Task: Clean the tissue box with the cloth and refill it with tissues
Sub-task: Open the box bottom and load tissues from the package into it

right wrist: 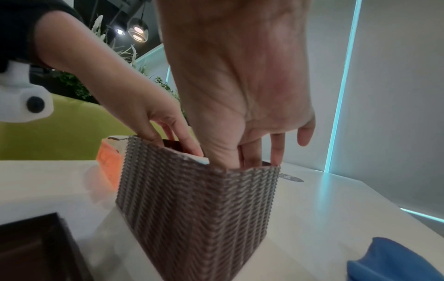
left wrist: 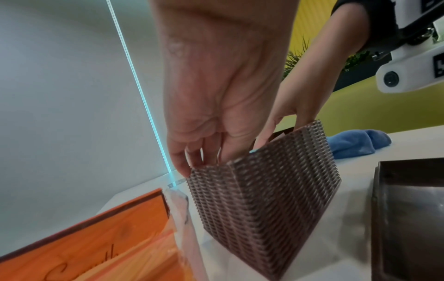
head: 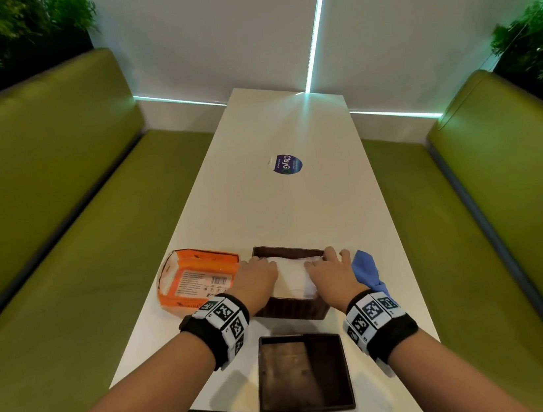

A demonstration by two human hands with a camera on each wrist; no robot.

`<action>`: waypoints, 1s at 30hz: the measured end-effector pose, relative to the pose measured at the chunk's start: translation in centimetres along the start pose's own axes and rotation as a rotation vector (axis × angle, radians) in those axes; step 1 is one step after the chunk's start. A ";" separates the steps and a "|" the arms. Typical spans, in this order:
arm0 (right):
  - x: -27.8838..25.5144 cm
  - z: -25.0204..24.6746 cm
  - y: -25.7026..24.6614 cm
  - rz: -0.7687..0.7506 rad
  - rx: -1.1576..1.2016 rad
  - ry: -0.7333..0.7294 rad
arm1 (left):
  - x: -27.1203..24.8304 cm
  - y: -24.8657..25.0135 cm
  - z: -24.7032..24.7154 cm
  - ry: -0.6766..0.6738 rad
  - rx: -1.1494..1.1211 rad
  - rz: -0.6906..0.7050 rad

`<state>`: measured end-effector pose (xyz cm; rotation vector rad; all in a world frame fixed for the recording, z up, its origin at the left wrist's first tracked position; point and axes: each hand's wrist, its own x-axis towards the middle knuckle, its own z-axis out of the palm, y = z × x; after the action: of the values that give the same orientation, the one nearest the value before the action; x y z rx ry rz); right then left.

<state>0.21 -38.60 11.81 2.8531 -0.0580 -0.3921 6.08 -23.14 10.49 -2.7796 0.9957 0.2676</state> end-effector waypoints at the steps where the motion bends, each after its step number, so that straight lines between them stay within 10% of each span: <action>1: 0.1 0.0 0.1 0.000 0.009 0.005 | 0.0 0.0 0.0 0.003 -0.008 0.001; 23: -0.5 -0.6 0.8 0.037 0.126 -0.055 | -0.7 -0.8 -0.8 -0.018 -0.030 0.040; 30: -3.7 -0.7 1.7 0.082 0.364 0.263 | -3.1 -1.5 -1.3 0.090 -0.174 0.090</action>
<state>-3.14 -39.78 13.85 3.2186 -0.2147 0.0180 4.87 -20.40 12.63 -2.9298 1.1735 0.2556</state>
